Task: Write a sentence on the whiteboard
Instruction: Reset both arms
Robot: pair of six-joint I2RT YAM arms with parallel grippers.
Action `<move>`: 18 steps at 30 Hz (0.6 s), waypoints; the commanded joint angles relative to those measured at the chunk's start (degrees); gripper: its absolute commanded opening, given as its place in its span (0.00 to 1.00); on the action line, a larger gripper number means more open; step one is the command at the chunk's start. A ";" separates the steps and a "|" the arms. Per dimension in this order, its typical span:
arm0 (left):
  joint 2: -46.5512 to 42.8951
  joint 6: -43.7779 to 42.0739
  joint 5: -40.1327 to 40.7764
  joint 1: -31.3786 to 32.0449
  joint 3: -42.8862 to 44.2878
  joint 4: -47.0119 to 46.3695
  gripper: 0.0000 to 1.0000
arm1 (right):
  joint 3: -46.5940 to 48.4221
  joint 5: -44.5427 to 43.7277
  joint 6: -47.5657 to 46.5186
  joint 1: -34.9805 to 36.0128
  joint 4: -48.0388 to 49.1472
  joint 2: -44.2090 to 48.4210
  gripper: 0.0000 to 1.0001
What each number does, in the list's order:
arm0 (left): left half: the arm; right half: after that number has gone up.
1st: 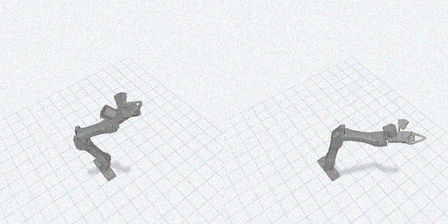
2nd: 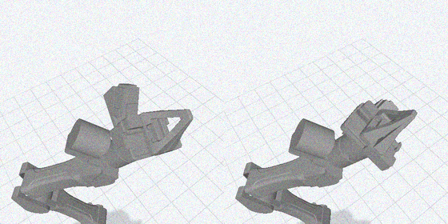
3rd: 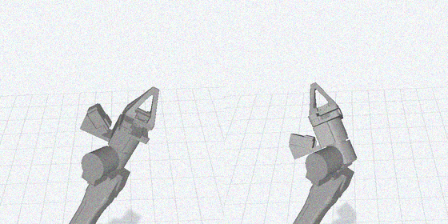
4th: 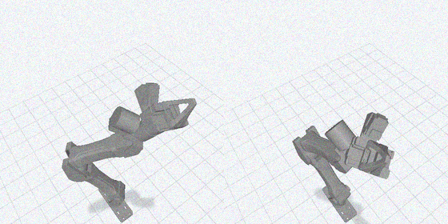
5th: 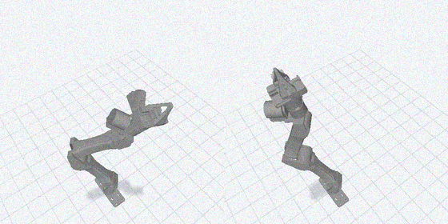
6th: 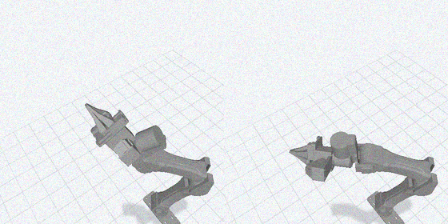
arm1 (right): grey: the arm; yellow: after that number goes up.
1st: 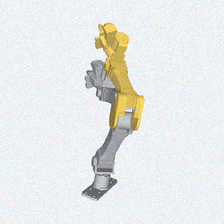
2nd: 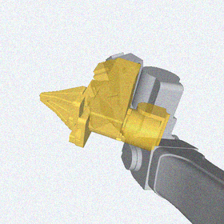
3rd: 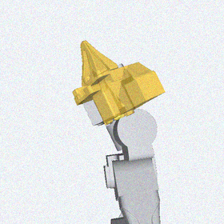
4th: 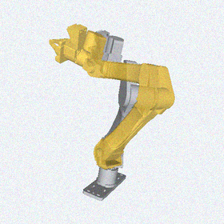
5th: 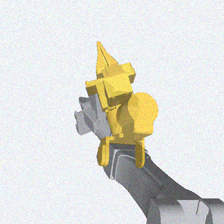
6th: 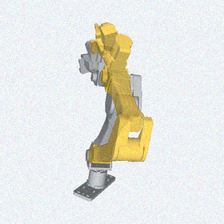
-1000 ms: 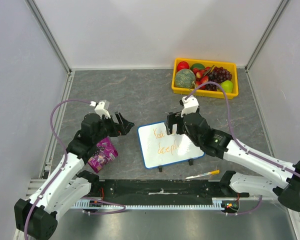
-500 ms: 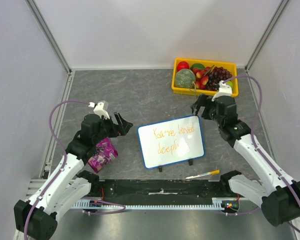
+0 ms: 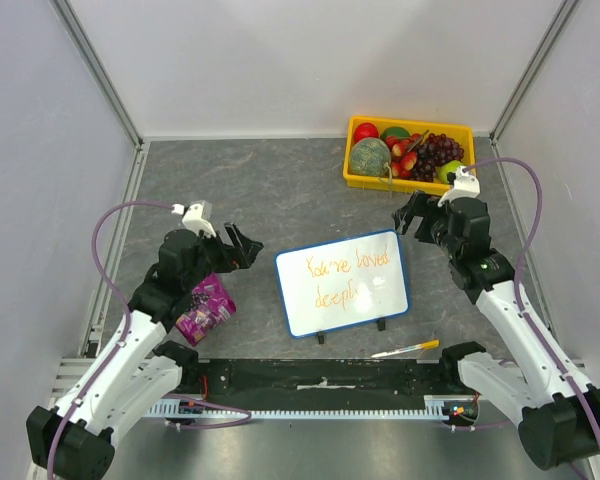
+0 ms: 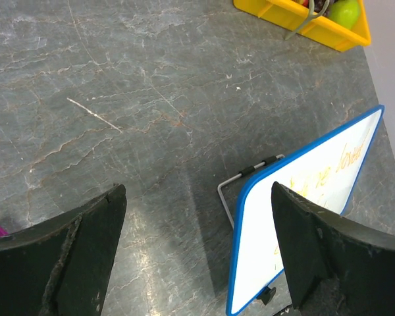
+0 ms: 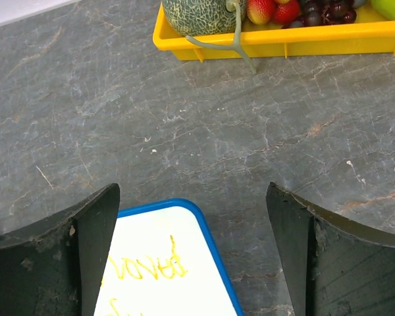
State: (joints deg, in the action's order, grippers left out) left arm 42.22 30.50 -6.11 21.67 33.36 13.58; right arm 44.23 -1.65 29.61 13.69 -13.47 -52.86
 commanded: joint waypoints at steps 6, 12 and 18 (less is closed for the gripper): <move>-2.84 -1.59 1.36 0.04 -1.55 -5.76 0.95 | -2.65 -8.70 -3.06 -0.25 -0.33 4.16 0.98; -4.60 -2.20 4.61 0.04 -2.34 -6.73 0.95 | -7.04 -18.37 -6.57 -0.25 2.57 9.52 0.98; -4.86 -5.09 9.70 0.13 -4.62 -10.59 0.95 | -15.99 -27.25 -8.34 -0.16 12.57 13.04 0.98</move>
